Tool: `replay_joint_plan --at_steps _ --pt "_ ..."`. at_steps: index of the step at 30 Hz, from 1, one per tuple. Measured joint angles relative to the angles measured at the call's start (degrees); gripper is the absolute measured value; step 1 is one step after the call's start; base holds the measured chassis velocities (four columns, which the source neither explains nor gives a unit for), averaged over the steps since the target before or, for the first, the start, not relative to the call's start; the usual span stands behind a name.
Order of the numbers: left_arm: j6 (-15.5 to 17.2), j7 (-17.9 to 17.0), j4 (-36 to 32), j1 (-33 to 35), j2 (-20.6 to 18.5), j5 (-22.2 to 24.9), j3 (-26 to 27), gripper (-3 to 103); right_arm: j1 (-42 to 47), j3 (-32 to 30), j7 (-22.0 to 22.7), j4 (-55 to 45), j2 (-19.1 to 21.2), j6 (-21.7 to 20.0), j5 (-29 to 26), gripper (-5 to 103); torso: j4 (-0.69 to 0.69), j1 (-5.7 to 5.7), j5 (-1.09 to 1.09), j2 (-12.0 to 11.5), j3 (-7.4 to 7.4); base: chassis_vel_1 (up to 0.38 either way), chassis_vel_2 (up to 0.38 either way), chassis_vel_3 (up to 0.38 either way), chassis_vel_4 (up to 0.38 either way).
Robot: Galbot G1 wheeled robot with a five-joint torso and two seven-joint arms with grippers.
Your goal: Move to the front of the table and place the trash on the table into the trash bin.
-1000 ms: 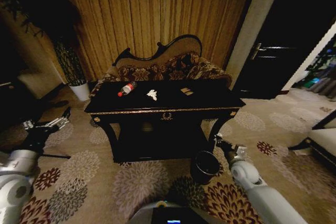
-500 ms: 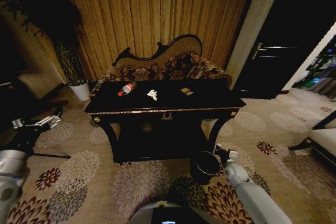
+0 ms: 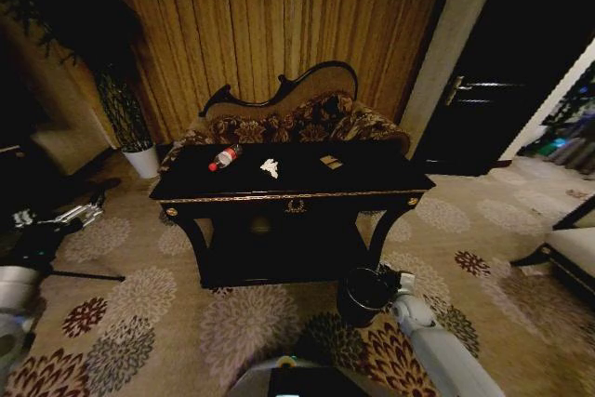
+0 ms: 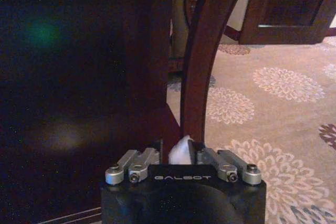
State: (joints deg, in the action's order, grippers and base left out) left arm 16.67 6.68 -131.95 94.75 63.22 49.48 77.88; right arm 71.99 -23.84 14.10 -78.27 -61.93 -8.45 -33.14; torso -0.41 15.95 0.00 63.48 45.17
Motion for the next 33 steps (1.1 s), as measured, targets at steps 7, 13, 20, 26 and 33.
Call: replay_joint_plan --at_steps 7,13,20,26,33 --pt "-0.01 -0.01 0.39 -0.02 -0.63 -0.02 -0.02 100 0.68 -0.44 0.05 -0.96 0.56 0.32 0.09 54 0.0 0.0 0.0 0.0 0.0 0.0 0.0 0.0 0.0" --pt "-0.03 0.03 0.34 -0.11 -0.73 -0.01 -0.05 100 1.01 -0.47 0.09 -2.16 0.92 0.32 -0.1 76 0.0 0.0 0.0 0.0 0.0 0.0 0.0 0.0 0.0" --pt "0.08 0.04 0.44 0.03 -0.8 -0.13 -0.15 100 1.38 -0.58 0.09 -2.64 0.77 0.32 -0.44 99 0.0 0.0 0.0 0.0 0.0 0.0 0.0 0.0 0.0" --pt "0.11 0.08 0.44 0.04 -0.95 -0.23 -0.1 100 1.53 -0.35 0.09 -2.87 1.12 0.3 -0.73 100 0.0 0.0 0.0 0.0 0.0 0.0 0.0 0.0 0.0" --pt "0.14 0.13 0.4 0.05 -0.9 -0.26 -0.12 100 1.49 -0.37 0.09 -3.32 1.68 0.19 -2.14 100 0.0 0.0 0.0 0.0 0.0 0.0 0.0 0.0 0.0"
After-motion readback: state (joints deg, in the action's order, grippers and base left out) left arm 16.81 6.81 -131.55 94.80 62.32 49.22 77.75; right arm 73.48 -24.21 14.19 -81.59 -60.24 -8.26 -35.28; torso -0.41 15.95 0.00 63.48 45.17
